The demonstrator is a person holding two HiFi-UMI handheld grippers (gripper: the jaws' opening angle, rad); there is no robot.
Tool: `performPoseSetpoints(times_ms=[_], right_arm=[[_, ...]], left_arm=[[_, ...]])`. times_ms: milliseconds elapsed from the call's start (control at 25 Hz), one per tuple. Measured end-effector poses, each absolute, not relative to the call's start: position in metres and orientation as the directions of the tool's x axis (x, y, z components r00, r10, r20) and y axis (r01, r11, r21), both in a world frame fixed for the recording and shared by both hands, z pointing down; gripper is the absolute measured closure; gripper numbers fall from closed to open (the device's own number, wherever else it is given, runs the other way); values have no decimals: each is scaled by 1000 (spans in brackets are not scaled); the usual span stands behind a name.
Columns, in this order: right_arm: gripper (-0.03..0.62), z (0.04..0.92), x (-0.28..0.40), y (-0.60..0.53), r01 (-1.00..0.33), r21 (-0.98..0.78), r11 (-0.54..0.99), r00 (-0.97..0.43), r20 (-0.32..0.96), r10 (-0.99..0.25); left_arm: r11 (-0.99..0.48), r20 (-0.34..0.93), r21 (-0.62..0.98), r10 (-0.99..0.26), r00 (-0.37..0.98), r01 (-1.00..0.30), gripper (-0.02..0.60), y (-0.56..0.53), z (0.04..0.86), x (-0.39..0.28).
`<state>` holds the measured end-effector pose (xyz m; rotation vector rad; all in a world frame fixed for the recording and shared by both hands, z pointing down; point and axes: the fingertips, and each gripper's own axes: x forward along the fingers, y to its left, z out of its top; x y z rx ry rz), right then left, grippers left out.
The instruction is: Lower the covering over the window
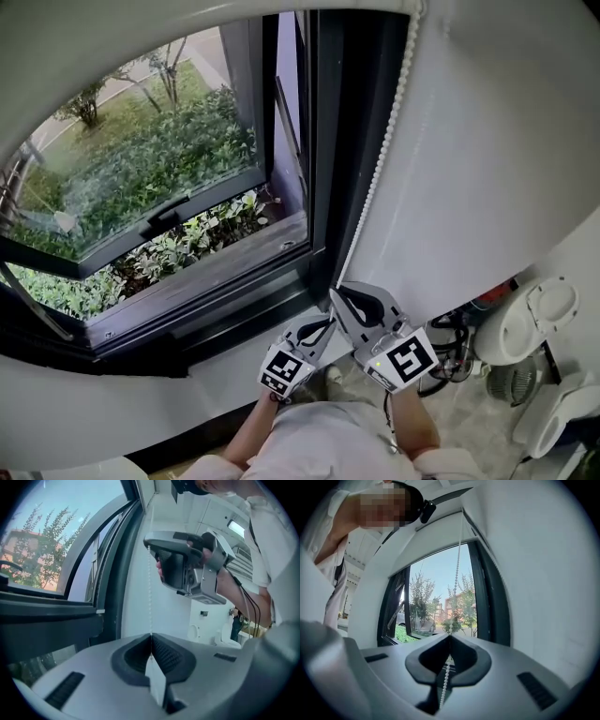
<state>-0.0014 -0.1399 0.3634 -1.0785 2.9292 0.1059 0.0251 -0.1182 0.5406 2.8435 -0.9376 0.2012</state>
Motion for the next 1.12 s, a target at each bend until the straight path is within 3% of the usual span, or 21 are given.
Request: performPoseSetpoints(times_ms=[800,1120], right_arm=[[599,434,-3,-130,-633,-43,773,-774,40,-632],[599,467,-2,-126,-630,-73,773,-776,91,-624]], left_arm=[[-777,263,145,-567,780,-613,566,-109,613,22],[-764,243,164,-581,776,-624,565,-105,598,15]])
